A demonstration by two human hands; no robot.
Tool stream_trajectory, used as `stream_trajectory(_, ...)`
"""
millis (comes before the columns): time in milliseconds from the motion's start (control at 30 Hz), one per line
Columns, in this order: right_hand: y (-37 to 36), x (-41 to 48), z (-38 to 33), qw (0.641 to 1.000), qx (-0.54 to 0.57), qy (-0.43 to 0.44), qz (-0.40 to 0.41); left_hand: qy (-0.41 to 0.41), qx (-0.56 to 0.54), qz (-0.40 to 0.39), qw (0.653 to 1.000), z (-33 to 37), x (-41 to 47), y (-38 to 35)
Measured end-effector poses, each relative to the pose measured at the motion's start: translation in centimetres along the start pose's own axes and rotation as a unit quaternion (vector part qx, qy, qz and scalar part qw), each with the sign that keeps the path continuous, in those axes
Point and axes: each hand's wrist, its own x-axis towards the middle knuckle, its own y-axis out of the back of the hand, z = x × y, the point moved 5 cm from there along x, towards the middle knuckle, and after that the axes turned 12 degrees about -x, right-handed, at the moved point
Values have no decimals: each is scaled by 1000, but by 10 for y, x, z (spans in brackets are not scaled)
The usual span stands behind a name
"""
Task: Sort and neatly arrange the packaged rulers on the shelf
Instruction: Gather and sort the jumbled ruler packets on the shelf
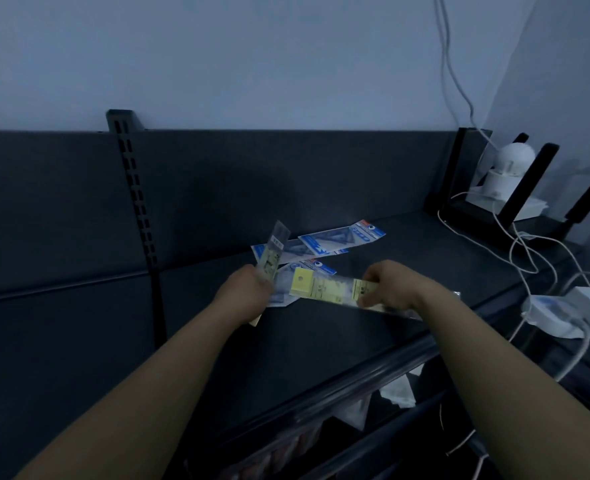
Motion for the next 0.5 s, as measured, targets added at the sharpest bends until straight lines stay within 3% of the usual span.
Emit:
stream_trajectory(133, 12, 2, -1, 998, 4, 3, 63, -24, -85, 34, 996, 2, -9, 13)
stream_trajectory(267, 29, -7, -16, 985, 99, 11, 138, -29, -163, 38, 986, 7, -26, 18)
stream_trajectory(500, -8, -15, -90, 950, 303, 67, 26, -37, -330, -22, 943, 6, -67, 15)
